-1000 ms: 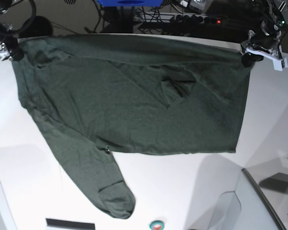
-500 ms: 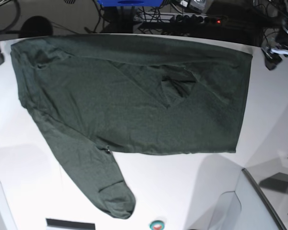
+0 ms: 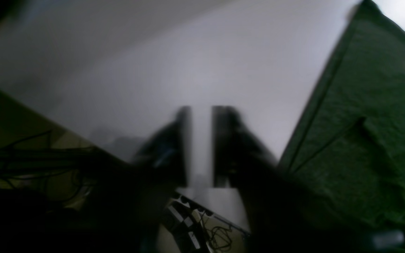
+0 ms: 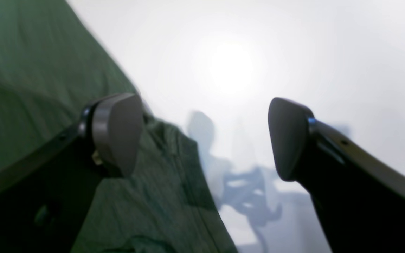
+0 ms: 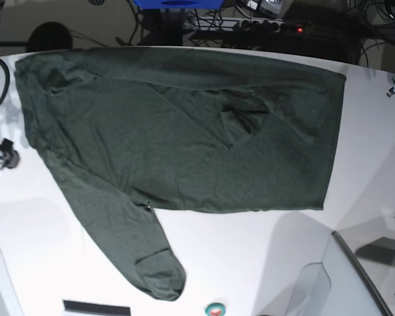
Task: Layout the t-shirt on the table in an organized manner, then fold the t-shirt properly
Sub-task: 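Release the shirt and lift both grippers away, then grasp the shirt's sleeve edge with the right gripper, then drag the grasped sleeve fabric toward the hem with the right gripper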
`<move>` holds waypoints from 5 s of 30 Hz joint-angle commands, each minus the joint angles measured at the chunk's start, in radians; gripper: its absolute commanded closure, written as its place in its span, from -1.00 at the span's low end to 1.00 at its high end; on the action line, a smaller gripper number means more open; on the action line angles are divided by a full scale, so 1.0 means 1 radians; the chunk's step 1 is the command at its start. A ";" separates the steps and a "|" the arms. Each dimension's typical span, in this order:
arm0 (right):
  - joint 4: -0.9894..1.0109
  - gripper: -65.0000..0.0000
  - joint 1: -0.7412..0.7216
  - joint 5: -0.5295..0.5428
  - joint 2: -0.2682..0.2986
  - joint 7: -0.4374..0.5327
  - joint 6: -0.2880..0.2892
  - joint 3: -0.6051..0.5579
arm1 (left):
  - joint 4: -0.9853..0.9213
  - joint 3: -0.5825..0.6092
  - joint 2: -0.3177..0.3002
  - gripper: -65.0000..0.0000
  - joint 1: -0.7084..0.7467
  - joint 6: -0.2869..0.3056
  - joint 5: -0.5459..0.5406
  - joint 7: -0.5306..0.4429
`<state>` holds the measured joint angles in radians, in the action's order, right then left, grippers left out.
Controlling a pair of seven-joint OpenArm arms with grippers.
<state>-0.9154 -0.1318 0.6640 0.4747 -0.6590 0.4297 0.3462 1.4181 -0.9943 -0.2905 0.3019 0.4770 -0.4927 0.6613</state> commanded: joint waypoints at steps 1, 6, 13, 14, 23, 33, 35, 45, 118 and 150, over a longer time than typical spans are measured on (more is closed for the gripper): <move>0.026 -0.60 -0.072 0.018 0.034 0.038 0.024 -0.042 | 0.014 0.016 -0.031 1.00 -0.010 0.006 -0.016 -0.022; 0.226 -0.60 -0.205 0.017 0.032 0.115 0.030 -0.164 | 0.013 0.134 -0.059 1.00 -0.008 0.006 -0.016 -0.022; 0.267 -0.60 -0.228 0.017 0.006 0.167 0.022 -0.295 | 0.010 0.160 -0.057 1.00 -0.011 0.006 -0.016 -0.022; 0.273 -0.60 -0.228 0.017 0.005 0.184 0.022 -0.309 | 0.013 0.159 -0.057 1.00 -0.008 0.006 -0.016 -0.022; 0.382 -0.59 -0.263 0.017 -0.018 0.264 0.022 -0.451 | 0.010 0.156 -0.057 1.00 -0.005 0.006 -0.014 -0.022; 0.379 -0.59 -0.283 0.017 -0.049 0.264 0.022 -0.497 | 0.010 0.156 -0.057 1.00 -0.005 0.006 -0.014 -0.022; 0.379 -0.58 -0.292 0.017 -0.061 0.264 0.022 -0.496 | 0.013 0.156 -0.057 1.00 -0.005 0.006 0.025 -0.022; 0.379 -0.58 -0.309 -0.065 -0.106 0.269 0.022 -0.491 | 0.016 0.156 -0.052 1.00 -0.010 0.006 0.159 -0.024; -0.456 0.98 0.160 -0.151 -0.155 -0.018 0.021 -0.267 | 0.016 0.165 -0.052 1.00 -0.014 0.006 0.168 -0.024; 0.629 -0.05 -0.561 -0.284 -0.241 0.341 0.021 -0.451 | 0.010 0.154 -0.057 1.00 -0.007 0.006 0.168 -0.024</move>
<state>-0.2752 -0.6594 0.3782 0.2008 -0.3359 0.4465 -0.1089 1.4136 -0.8318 -0.3225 0.2970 0.4824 -0.3180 0.6582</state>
